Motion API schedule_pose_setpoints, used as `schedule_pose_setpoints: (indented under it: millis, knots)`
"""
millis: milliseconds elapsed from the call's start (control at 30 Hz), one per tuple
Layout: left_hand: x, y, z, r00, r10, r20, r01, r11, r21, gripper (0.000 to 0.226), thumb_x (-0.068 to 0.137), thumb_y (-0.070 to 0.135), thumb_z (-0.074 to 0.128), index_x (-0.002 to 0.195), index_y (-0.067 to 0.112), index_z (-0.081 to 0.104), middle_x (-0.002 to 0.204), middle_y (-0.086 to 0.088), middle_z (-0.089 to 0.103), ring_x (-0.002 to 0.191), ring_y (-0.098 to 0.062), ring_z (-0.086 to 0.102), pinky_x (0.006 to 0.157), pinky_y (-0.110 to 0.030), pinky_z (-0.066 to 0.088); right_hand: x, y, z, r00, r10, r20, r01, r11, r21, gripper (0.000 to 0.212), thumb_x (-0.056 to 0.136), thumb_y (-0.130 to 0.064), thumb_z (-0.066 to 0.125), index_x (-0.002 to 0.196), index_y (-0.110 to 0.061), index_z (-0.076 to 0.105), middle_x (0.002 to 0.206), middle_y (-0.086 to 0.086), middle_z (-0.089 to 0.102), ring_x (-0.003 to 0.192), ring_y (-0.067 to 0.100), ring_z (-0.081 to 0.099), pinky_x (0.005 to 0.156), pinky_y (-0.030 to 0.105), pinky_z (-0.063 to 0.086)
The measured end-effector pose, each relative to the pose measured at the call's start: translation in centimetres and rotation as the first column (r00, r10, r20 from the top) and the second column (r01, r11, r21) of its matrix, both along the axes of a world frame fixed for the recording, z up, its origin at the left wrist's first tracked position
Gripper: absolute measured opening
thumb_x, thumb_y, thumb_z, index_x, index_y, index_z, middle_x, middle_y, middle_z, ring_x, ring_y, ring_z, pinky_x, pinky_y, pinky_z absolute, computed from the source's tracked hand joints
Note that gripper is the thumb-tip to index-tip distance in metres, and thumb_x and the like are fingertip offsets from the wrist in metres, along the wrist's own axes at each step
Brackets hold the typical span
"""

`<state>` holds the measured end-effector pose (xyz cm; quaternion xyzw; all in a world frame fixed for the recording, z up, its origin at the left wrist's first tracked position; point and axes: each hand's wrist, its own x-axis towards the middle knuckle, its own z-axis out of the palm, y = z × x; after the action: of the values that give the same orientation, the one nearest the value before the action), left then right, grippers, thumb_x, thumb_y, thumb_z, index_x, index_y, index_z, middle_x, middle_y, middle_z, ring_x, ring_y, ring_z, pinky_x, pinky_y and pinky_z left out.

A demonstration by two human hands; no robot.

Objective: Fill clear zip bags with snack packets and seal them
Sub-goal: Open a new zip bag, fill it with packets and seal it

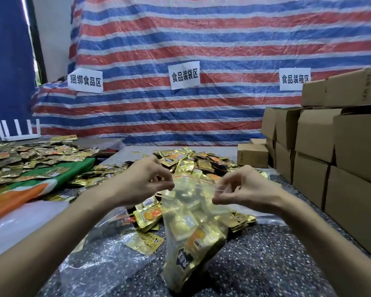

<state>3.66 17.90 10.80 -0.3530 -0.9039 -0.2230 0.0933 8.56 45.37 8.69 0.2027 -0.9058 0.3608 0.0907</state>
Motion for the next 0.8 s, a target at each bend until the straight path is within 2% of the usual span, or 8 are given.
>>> schedule_pose_setpoints:
  millis: [100,167,267,367,467,600,700,800]
  knots:
    - [0.6,-0.4,0.1,0.999,-0.027,0.042,0.021,0.99,0.141,0.007,0.086,0.03,0.07,0.084,0.028,0.076,0.093,0.005,0.063,0.079,-0.007,0.061,0.077,-0.034,0.056,1.0,0.8,1.4,0.999,-0.005,0.046,0.001,0.997,0.079,0.016,0.077,-0.028,0.084,0.084,-0.016,0.077,0.083,0.009,0.071,0.068,0.011,0.058,0.059,0.024,0.046]
    - [1.1,-0.8,0.3,0.994,-0.072,0.077,0.051,0.967,0.25,0.008,0.083,0.017,0.075,0.089,0.02,0.079,0.086,0.002,0.07,0.075,-0.009,0.066,0.071,-0.031,0.058,1.6,1.3,2.1,0.997,0.01,0.076,-0.019,0.993,0.12,0.008,0.081,-0.017,0.08,0.089,-0.017,0.078,0.085,0.006,0.071,0.073,0.009,0.061,0.064,0.025,0.049]
    - [1.7,-1.1,0.4,0.987,-0.124,0.097,0.07,0.897,0.436,0.026,0.073,0.004,0.081,0.098,0.008,0.074,0.077,-0.01,0.073,0.069,-0.02,0.071,0.065,-0.028,0.059,1.9,1.6,2.8,1.0,-0.019,0.013,0.016,0.987,0.157,0.025,0.086,0.0,0.069,0.092,-0.022,0.08,0.092,-0.005,0.073,0.085,0.005,0.066,0.076,0.027,0.057]
    - [1.8,-1.6,0.2,0.973,-0.131,0.188,-0.005,0.806,0.592,0.031,0.064,0.006,0.084,0.093,0.001,0.073,0.077,-0.014,0.074,0.066,-0.022,0.072,0.062,-0.024,0.058,2.1,1.8,3.4,0.999,-0.028,-0.037,0.03,0.997,0.067,0.035,0.085,0.005,0.07,0.09,-0.027,0.08,0.09,-0.002,0.076,0.082,0.008,0.068,0.076,0.026,0.058]
    - [1.8,-1.9,-0.9,0.934,-0.172,0.312,-0.068,0.773,0.63,0.02,0.065,0.005,0.083,0.082,-0.002,0.076,0.077,-0.016,0.075,0.066,-0.02,0.072,0.061,-0.021,0.056,2.3,2.1,2.9,0.999,-0.02,-0.042,0.017,0.998,-0.065,0.026,0.08,0.003,0.074,0.093,-0.019,0.08,0.087,0.002,0.078,0.079,0.02,0.072,0.074,0.031,0.061]
    - [1.9,-2.2,-2.3,0.877,-0.229,0.423,-0.113,0.757,0.643,0.016,0.067,0.001,0.08,0.083,-0.001,0.078,0.085,-0.019,0.075,0.073,-0.021,0.072,0.065,-0.021,0.056,2.2,2.5,1.7,0.998,-0.063,-0.019,0.059,0.988,-0.143,0.021,0.079,0.004,0.074,0.09,-0.012,0.08,0.085,0.004,0.078,0.081,0.022,0.074,0.074,0.03,0.062]
    - [1.7,-2.1,-2.4,0.876,-0.215,0.431,-0.119,0.77,0.627,0.013,0.072,-0.002,0.077,0.081,0.007,0.08,0.087,-0.015,0.076,0.078,-0.02,0.073,0.068,-0.021,0.057,2.3,2.7,1.4,0.997,-0.072,-0.003,0.07,0.98,-0.188,0.029,0.08,0.011,0.071,0.086,-0.016,0.081,0.086,0.005,0.078,0.082,0.021,0.074,0.075,0.026,0.061]
    - [1.7,-1.7,-2.1,0.905,-0.186,0.382,-0.109,0.767,0.633,0.016,0.077,-0.004,0.074,0.079,0.011,0.08,0.086,-0.012,0.077,0.079,-0.019,0.072,0.069,-0.021,0.058,2.3,2.9,1.4,0.998,-0.061,-0.004,0.058,0.974,-0.219,0.027,0.08,0.009,0.071,0.088,-0.015,0.08,0.088,0.006,0.078,0.084,0.022,0.073,0.079,0.031,0.061]
